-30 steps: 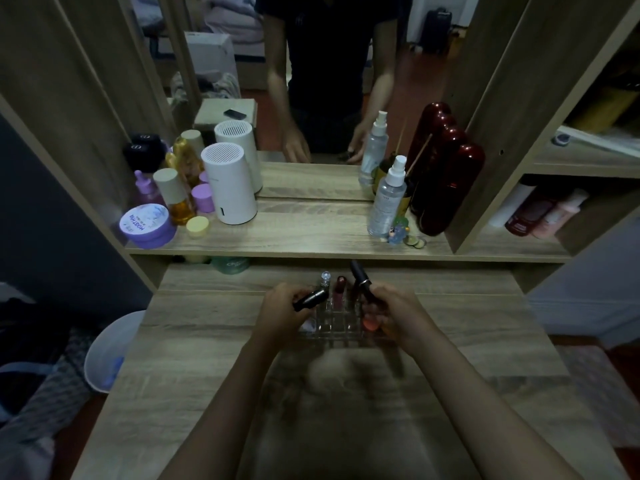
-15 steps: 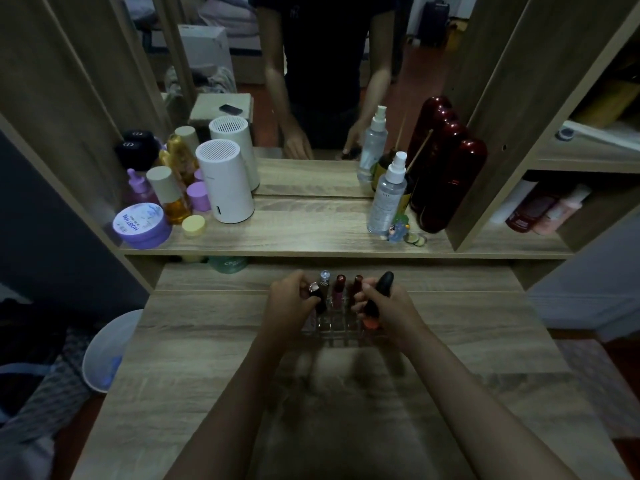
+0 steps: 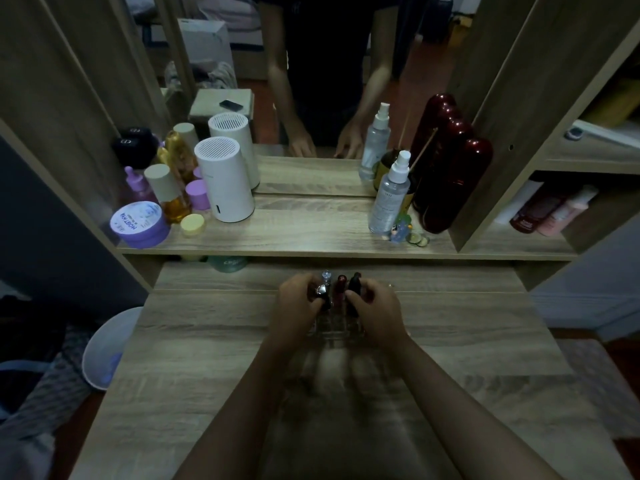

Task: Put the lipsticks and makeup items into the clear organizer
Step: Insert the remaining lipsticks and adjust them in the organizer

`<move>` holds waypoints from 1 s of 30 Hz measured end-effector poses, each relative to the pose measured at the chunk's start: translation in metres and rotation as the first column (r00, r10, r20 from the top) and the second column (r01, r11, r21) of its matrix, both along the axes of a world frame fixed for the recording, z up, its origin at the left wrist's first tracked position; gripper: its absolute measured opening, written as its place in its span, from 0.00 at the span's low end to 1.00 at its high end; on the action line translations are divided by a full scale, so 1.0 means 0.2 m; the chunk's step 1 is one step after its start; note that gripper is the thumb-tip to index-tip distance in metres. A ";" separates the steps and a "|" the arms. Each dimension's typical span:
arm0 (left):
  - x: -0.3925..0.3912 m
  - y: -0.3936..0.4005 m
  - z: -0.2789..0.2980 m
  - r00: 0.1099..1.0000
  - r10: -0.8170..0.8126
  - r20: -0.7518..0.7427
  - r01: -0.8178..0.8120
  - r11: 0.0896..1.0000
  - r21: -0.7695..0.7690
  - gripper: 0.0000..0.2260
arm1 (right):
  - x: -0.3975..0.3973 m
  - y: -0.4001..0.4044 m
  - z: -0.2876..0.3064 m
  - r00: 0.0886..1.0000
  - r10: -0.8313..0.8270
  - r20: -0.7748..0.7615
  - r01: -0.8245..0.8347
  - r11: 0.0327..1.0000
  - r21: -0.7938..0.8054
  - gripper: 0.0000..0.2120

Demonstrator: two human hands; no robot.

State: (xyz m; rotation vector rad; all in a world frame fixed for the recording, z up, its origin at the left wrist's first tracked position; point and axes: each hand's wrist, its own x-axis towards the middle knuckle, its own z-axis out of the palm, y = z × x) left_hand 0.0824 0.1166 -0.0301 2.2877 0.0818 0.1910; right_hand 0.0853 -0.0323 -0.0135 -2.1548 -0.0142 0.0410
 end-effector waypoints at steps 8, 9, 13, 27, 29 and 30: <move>-0.02 -0.02 -0.05 1.000 0.007 -0.002 -0.007 1.000 -0.026 0.12 | 0.00 0.02 -0.06 0.993 0.050 0.109 -0.026 0.976 -0.214 0.12; -0.02 -0.03 -0.06 1.000 0.002 -0.003 -0.003 1.000 -0.025 0.12 | 0.00 0.02 -0.07 0.993 0.063 0.103 -0.039 0.974 -0.223 0.13; -0.03 -0.05 -0.06 1.000 0.001 -0.007 -0.001 1.000 -0.008 0.12 | 0.00 0.04 -0.09 0.994 0.097 0.059 -0.076 0.954 -0.289 0.14; -0.02 -0.03 -0.08 0.998 -0.019 -0.066 0.018 1.000 -0.020 0.12 | 0.01 0.07 -0.13 0.988 0.151 -0.031 -0.152 0.917 -0.369 0.14; -0.03 -0.02 -0.09 0.995 -0.034 -0.095 0.034 0.999 -0.001 0.11 | 0.01 0.07 -0.13 0.989 0.148 -0.024 -0.147 0.915 -0.375 0.14; -0.04 -0.02 -0.10 0.995 -0.033 -0.097 0.034 0.999 0.009 0.11 | 0.01 0.06 -0.12 0.988 0.156 -0.015 -0.150 0.912 -0.381 0.15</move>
